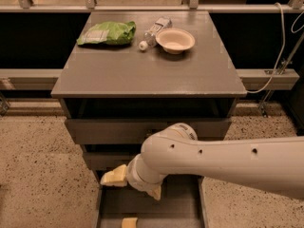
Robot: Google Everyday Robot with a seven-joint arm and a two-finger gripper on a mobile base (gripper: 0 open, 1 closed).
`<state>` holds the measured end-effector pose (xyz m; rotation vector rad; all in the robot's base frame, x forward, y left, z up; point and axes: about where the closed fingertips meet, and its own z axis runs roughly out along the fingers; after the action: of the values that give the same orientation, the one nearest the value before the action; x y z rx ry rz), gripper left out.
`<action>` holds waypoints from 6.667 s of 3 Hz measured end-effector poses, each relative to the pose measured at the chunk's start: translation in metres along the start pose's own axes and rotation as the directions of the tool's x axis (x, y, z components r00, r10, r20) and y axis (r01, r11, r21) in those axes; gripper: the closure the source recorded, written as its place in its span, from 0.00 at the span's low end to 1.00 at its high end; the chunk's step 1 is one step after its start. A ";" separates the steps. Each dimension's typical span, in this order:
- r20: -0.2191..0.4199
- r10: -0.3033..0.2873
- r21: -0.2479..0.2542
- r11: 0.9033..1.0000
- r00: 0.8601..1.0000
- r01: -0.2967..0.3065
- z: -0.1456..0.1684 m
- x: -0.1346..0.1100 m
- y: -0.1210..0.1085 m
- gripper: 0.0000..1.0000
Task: Pick sponge from bottom drawer and place on counter
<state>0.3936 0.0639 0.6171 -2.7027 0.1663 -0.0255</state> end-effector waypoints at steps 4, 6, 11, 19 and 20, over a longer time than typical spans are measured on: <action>0.191 0.032 -0.091 0.996 0.981 -0.015 0.221 0.015 0.070 0.00; 0.316 0.155 -0.133 0.984 0.936 -0.118 0.350 -0.033 0.140 0.00; 0.354 0.224 -0.135 0.973 0.908 -0.188 0.420 -0.008 0.163 0.00; 0.288 -0.355 0.339 0.907 0.890 0.252 0.233 -0.087 0.063 1.00; 0.200 -0.314 0.309 0.919 0.928 0.245 0.158 -0.063 0.079 1.00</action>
Offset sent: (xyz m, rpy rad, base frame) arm 0.0333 0.0494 -0.1729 -0.1048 0.1909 0.1221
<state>0.3289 0.0667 0.4412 -2.3973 -0.2839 0.1867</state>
